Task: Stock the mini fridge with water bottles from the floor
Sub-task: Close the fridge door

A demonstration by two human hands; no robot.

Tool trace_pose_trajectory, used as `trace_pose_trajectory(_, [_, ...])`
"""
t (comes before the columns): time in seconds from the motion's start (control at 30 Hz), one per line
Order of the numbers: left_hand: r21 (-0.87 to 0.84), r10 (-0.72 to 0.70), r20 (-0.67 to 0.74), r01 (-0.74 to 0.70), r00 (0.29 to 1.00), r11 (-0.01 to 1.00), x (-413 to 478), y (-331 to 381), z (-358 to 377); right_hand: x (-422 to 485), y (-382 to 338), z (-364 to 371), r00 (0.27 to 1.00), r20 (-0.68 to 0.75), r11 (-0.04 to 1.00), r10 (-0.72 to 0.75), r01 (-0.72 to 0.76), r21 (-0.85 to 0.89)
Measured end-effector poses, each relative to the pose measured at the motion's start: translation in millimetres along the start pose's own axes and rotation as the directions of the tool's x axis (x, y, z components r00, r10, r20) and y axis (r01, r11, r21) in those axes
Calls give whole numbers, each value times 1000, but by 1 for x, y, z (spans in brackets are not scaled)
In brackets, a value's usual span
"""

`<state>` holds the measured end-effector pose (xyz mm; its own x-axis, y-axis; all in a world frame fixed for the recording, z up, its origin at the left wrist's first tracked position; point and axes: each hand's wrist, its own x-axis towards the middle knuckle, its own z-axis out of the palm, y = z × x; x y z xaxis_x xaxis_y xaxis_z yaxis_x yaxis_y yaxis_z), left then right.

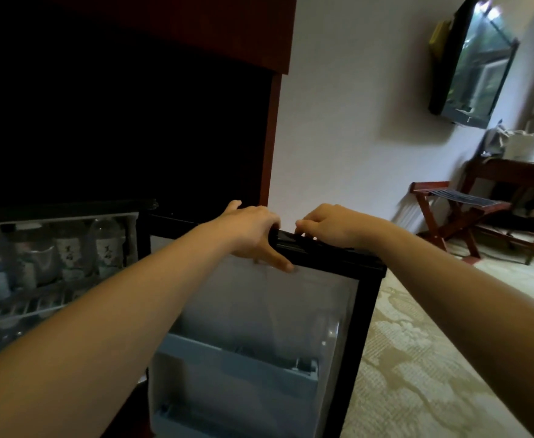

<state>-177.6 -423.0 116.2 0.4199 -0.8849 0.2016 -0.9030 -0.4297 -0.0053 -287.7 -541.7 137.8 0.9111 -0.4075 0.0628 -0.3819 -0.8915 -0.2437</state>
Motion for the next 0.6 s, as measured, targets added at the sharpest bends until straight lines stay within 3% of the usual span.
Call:
trace_pose_trajectory(0.23, [45, 94, -47, -92, 994, 995, -31, -6, -10, -15, -6, -1, 981, 72, 983, -182, 182, 2])
trace_pose_trajectory(0.37, [12, 152, -43, -152, 987, 988, -52, -17, -13, -21, -14, 2, 969, 118, 973, -215, 203, 107])
trace_pose_trajectory(0.53, [-328, 151, 17, -137, 988, 935, -85, -29, -25, -29, -34, 10, 955, 134, 936, -263, 219, 274])
trace_pose_trajectory(0.6, [-359, 144, 20, -127, 989, 925, -98, -32, -30, -33, -47, 15, 950, 141, 923, -277, 222, 315])
